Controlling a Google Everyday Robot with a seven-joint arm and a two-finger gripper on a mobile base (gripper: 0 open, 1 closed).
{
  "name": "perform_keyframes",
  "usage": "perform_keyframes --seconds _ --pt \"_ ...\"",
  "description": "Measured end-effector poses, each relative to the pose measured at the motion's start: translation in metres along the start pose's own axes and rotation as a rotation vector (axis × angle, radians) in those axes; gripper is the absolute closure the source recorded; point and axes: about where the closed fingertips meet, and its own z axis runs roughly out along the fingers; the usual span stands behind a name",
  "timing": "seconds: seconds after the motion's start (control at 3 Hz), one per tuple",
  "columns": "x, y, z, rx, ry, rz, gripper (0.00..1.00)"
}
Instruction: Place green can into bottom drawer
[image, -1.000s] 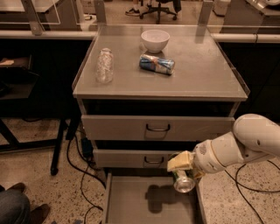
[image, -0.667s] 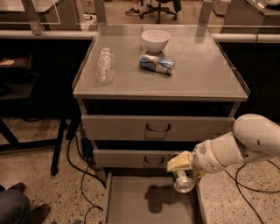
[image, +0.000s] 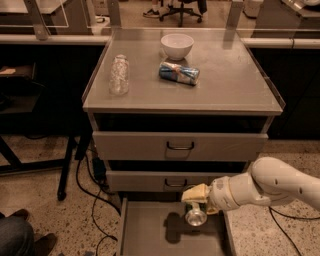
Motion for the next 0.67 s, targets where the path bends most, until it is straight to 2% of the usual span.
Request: perform_keyframes --seconds 0.33,0.67 --pt "-0.0125 -0.0256 0.0359 -0.032 -0.014 0.056 1.00" --pt "-0.0125 -0.0258 0.0361 -0.032 -0.014 0.057 1.00"
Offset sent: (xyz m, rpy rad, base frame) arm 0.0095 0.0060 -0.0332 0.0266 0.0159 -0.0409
